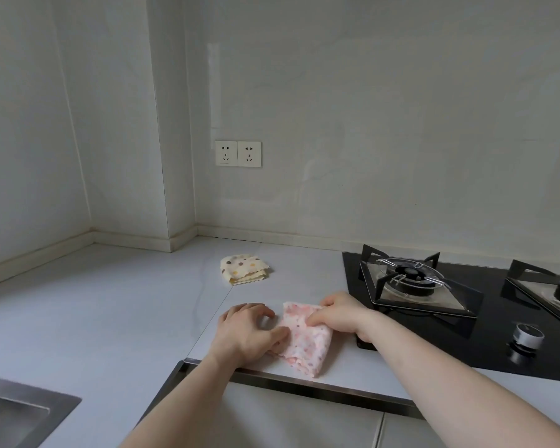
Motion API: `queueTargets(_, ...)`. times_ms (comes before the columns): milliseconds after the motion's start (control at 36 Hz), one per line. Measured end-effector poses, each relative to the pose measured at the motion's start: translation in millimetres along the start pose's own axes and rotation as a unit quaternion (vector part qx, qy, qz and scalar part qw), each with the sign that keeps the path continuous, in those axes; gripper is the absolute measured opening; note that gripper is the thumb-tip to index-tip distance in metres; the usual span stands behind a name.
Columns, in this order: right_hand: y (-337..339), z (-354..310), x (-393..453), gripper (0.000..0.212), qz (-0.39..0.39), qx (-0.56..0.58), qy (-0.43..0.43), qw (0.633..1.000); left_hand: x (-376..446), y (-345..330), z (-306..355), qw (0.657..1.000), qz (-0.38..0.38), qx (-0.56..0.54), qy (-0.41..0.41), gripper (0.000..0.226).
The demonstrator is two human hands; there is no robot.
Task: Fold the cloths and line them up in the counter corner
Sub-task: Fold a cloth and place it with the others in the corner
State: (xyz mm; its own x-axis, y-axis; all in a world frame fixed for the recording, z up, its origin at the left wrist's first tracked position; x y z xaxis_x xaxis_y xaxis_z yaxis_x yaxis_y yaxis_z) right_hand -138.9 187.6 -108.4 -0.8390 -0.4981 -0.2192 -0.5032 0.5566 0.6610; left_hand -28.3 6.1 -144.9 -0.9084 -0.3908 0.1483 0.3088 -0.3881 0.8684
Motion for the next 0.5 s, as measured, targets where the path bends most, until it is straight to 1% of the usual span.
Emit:
queueTargets(111,6,-9,-7,0.019,0.126,-0.021,0.089,0.988,1,0,-2,1.000,0.000,-0.002,0.002,0.062)
queueTargets(139,7,-12,-10,0.017,0.153,-0.030,0.113,0.981,1,0,-2,1.000,0.000,-0.003,0.003,0.061)
queueTargets(194,7,-14,-16,0.019,0.188,-0.061,0.159,0.967,2,-1,-3,1.000,-0.001,-0.003,0.004,0.060)
queueTargets(250,5,-15,-21,0.023,0.206,-0.097,0.195,0.954,3,-2,-2,1.000,0.002,0.001,0.004,0.059)
queueTargets(306,1,-14,-26,0.021,0.216,-0.133,0.222,0.942,2,-2,-1,1.000,0.009,0.006,0.004,0.057)
queueTargets(500,-13,-6,-39,0.006,0.208,-0.145,0.276,0.927,3,-1,-1,0.999,0.024,0.021,-0.001,0.056)
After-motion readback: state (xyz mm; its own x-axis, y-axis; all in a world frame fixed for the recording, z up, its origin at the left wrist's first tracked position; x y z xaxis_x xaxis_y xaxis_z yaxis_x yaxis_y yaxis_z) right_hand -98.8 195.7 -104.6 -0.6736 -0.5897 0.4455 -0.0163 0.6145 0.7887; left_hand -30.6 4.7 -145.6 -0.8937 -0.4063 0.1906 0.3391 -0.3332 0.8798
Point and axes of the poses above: each hand's wrist, its own x-axis towards the middle knuckle, its own y-axis out of the back of the hand, z = x × y, the point moved 5 cm from there along x, towards the middle knuckle, and after that the axes turned 2 degrees about -z, right-handed, at the moved point
